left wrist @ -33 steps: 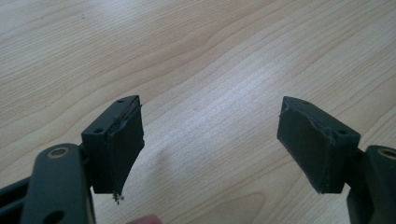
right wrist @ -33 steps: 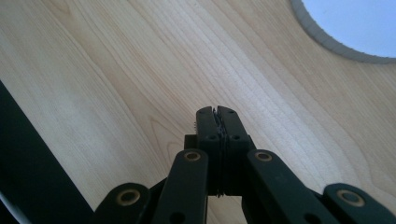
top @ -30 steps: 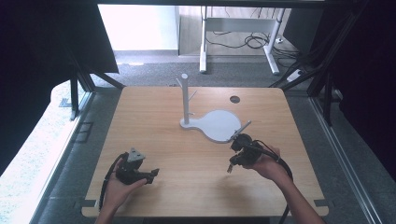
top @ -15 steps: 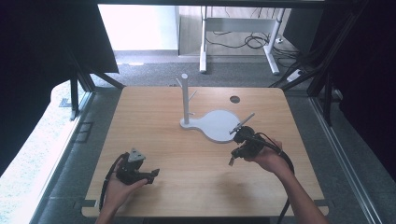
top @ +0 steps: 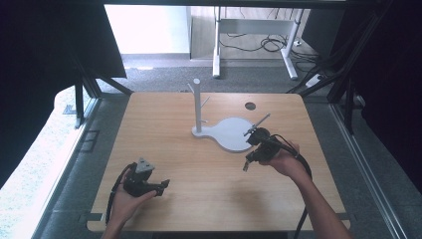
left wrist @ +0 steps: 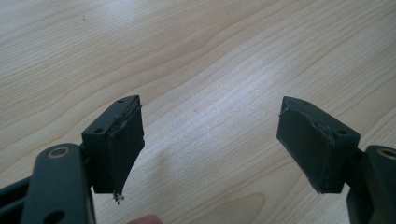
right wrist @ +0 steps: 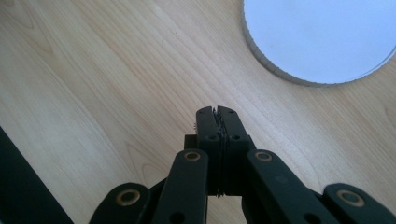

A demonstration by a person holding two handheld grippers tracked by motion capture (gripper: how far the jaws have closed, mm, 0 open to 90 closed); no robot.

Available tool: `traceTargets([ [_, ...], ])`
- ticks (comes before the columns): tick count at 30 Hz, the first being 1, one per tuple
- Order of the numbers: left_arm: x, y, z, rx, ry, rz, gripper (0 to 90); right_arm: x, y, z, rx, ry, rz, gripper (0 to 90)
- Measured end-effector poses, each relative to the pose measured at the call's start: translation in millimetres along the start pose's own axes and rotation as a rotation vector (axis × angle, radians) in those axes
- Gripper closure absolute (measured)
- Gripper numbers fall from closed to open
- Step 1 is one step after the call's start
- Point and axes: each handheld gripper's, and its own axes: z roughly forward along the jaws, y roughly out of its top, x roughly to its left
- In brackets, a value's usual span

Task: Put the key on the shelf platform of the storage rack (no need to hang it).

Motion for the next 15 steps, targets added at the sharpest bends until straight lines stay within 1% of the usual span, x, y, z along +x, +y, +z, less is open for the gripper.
traceTargets([
  [15, 1.1, -0.3, -0.5, 0.000, -0.001, 0.003, 23.3, -9.7, 16.5, -1.2, -0.009, -0.002, 0.015, 89.7],
])
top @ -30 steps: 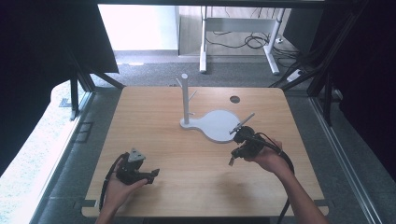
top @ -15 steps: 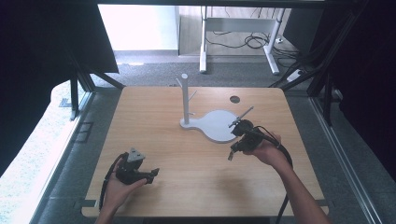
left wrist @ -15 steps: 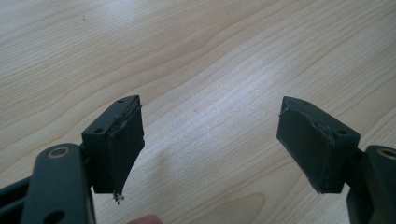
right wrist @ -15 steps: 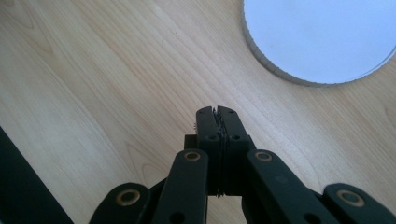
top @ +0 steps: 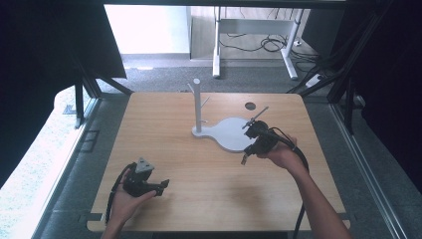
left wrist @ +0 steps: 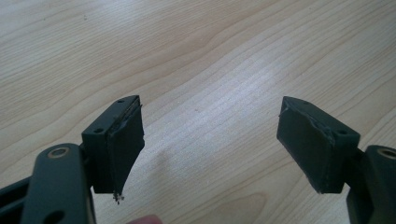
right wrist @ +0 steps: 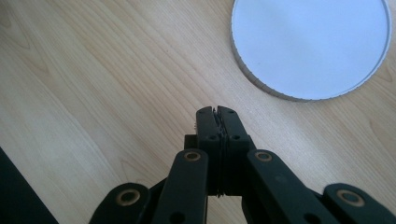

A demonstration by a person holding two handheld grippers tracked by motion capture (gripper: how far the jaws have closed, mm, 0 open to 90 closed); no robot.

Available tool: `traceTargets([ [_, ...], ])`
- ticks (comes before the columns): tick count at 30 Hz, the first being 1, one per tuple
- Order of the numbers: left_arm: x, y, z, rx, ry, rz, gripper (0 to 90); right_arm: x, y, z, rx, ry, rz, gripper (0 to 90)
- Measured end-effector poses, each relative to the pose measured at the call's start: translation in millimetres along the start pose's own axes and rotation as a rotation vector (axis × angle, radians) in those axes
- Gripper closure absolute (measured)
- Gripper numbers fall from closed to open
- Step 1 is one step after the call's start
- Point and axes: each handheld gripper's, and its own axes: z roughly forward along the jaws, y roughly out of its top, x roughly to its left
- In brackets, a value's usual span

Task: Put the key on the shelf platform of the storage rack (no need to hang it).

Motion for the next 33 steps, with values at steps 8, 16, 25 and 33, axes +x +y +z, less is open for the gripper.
traceTargets([
  [8, -0.1, 0.1, 0.5, 0.004, 0.001, 0.002, 23.2, -6.6, 6.0, -3.1, -0.002, -0.001, 0.013, 89.7],
  [16, 0.1, 0.0, 0.6, 0.004, 0.000, 0.002, 23.2, -10.1, 15.2, -7.0, 0.001, -0.008, 0.019, 89.7],
  [25, 0.3, -0.3, -0.2, 0.002, 0.002, -0.009, 23.2, -17.8, 24.3, -5.3, 0.005, -0.013, 0.032, 89.7],
  [33, 0.8, -0.3, -0.3, 0.001, 0.001, -0.008, 23.2, -27.2, 33.5, -2.5, 0.008, -0.010, 0.055, 89.7],
])
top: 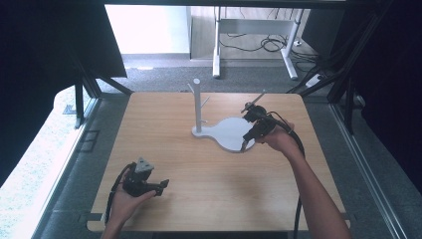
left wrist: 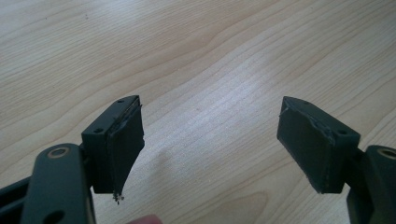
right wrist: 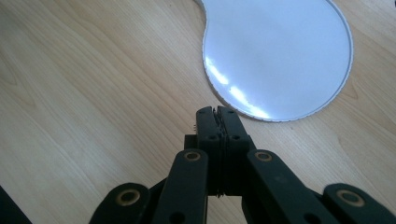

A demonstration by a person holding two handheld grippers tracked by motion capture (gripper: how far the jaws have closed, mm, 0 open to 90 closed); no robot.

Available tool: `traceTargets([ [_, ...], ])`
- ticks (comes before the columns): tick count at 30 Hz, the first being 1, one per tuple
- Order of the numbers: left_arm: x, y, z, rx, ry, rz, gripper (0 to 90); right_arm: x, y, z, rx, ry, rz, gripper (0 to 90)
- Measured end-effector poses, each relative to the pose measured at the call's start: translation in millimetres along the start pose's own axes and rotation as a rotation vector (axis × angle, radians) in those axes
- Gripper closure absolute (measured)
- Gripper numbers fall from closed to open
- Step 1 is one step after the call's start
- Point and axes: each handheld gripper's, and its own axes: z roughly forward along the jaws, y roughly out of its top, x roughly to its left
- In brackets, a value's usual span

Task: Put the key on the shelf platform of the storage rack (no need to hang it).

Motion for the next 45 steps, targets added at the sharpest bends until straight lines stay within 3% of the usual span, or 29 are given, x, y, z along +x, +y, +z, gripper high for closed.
traceTargets([
  [14, 1.3, -0.2, -0.7, -0.001, 0.004, -0.003, 23.2, -7.3, 14.3, 6.0, 0.024, -0.029, 0.010, 89.7],
  [28, 1.6, -0.5, 0.2, 0.002, 0.005, -0.005, 23.1, -21.2, 26.7, 10.7, 0.007, -0.031, 0.043, 89.7],
  [45, 2.6, -1.1, 2.5, 0.010, 0.001, -0.001, 23.1, -41.6, 41.2, 33.7, 0.025, -0.025, 0.076, 89.7],
])
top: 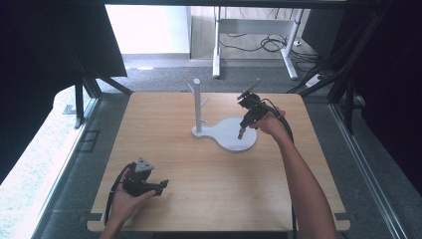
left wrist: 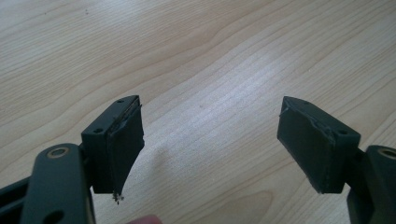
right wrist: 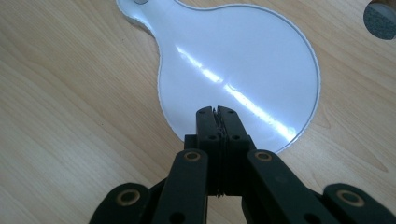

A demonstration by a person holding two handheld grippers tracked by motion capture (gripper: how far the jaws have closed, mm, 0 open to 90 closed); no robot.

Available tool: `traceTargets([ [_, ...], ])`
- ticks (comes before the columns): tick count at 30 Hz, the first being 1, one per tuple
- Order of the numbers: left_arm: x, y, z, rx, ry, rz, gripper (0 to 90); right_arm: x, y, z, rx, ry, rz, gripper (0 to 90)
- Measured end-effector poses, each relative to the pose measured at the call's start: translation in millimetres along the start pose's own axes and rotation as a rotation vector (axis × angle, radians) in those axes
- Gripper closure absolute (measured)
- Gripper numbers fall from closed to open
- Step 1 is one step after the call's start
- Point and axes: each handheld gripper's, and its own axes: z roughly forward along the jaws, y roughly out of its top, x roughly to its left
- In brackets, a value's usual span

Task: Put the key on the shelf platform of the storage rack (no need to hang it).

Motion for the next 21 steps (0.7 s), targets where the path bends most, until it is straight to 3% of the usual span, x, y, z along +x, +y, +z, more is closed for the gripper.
traceTargets([
  [13, 1.6, -0.4, -2.0, -0.006, 0.001, -0.008, 23.1, -3.2, 14.5, 13.2, 0.015, -0.007, -0.021, 89.7],
  [21, 1.5, -0.3, -0.3, 0.001, -0.002, -0.002, 23.0, -14.7, 21.6, 21.3, 0.007, -0.008, 0.013, 89.6],
])
